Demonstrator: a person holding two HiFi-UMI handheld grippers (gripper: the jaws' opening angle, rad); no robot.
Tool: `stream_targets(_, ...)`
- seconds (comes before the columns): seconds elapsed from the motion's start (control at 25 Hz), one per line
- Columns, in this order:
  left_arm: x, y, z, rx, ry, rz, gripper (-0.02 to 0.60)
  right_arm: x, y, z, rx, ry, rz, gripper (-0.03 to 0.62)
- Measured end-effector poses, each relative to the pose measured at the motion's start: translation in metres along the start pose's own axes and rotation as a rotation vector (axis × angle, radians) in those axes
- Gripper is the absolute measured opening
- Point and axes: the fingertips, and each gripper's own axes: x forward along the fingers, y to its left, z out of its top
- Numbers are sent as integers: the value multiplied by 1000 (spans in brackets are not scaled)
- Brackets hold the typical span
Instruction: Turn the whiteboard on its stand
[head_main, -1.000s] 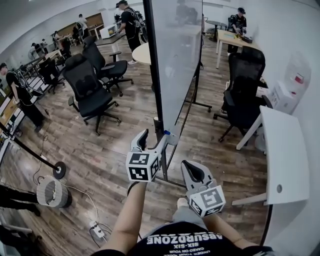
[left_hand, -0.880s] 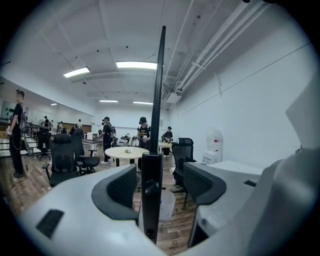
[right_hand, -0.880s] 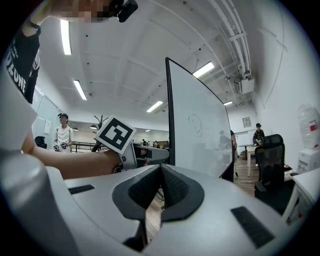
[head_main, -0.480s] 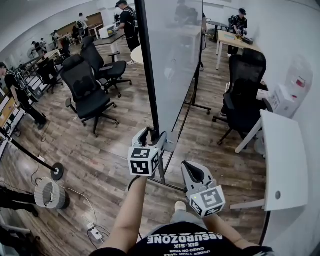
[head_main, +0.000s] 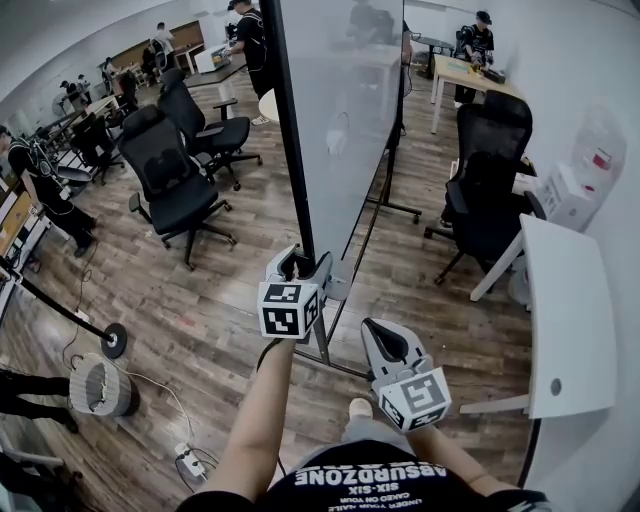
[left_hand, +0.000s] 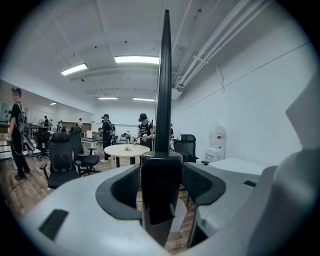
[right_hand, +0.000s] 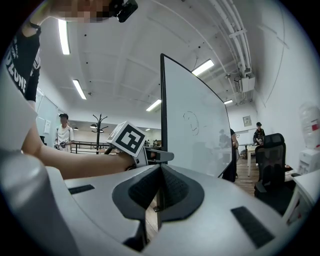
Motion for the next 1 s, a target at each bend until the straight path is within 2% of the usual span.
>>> stream_targets(0.12,-1,1,2,8,-17,12,229,-2,2,0,-1,4,-1,-3)
stream_targets(0.2,0,2,1,19,-12,32,180,-4,2,-1,-1,7,1,-3)
stream_targets(0.44,1,0,-1,27,35,21,179,-8,8,-3,5,12,8,-2)
stream_targets(1.0,-15,4,-5,17,21,37,178,-21,32,0,9,0,8,-2)
